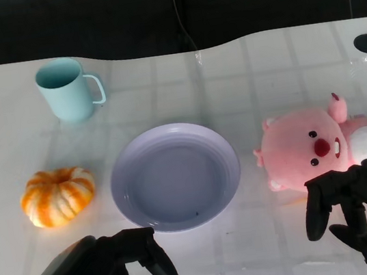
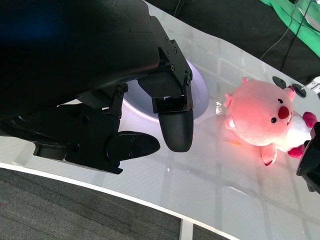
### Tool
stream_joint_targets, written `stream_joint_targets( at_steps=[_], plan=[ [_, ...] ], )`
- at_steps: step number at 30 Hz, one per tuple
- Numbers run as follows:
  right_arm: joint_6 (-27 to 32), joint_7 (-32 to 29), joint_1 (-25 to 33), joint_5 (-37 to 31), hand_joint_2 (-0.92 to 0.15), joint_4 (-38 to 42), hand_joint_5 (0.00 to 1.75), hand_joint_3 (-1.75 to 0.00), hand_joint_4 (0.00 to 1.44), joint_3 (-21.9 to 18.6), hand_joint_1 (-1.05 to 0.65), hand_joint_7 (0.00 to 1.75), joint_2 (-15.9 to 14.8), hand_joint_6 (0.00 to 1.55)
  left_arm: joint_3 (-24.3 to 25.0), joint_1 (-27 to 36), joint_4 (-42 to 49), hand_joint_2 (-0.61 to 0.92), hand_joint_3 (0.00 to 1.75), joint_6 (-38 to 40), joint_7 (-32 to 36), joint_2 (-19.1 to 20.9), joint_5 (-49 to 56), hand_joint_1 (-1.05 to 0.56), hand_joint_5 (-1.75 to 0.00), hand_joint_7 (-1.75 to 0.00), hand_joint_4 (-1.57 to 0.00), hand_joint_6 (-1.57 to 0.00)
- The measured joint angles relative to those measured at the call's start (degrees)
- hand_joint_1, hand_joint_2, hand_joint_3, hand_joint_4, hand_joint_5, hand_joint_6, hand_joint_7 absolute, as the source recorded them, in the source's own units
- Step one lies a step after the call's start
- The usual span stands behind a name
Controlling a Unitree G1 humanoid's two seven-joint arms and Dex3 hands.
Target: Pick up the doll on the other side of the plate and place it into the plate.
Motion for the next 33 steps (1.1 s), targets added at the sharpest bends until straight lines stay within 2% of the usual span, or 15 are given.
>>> stream_joint_targets(
  at_steps=[23,27,29,33],
  plan=[
    [-0.65,-0.02,-0.09,-0.11,-0.42,0.86,1.63,-1.18,0.81,0.01,0.0,1.14,-0.37,0.84,-0.69,-0.03,0.03,0.92,0.46,0.26,0.0,-0.01,-0.03,-0.13,-1.64,-1.11,-0.63,-0.64],
    [-1.25,-0.15,-0.1,-0.11,-0.42,1.15,1.54,-1.17,0.81,0.0,0.0,1.1,-0.36,0.83,-0.69,-0.03,0.03,0.92,0.47,0.36,0.0,-0.01,-0.03,-0.13,-1.63,-1.11,-0.64,-0.65],
    [-1.15,-0.46,-0.1,-0.11,-0.43,1.15,1.45,-1.12,0.8,-0.05,0.0,1.03,-0.27,0.81,-0.7,-0.03,0.03,0.92,0.47,0.35,0.0,0.0,-0.02,-0.13,-1.63,-1.1,-0.64,-0.65],
    [-0.46,-2.51,-0.06,-0.75,-0.6,0.6,1.15,-0.7,0.72,-0.38,-0.07,0.65,0.48,0.77,-0.72,-0.04,0.03,0.92,0.47,0.36,0.0,-0.01,-0.03,-0.13,-1.63,-1.11,-0.64,-0.65]
  ],
)
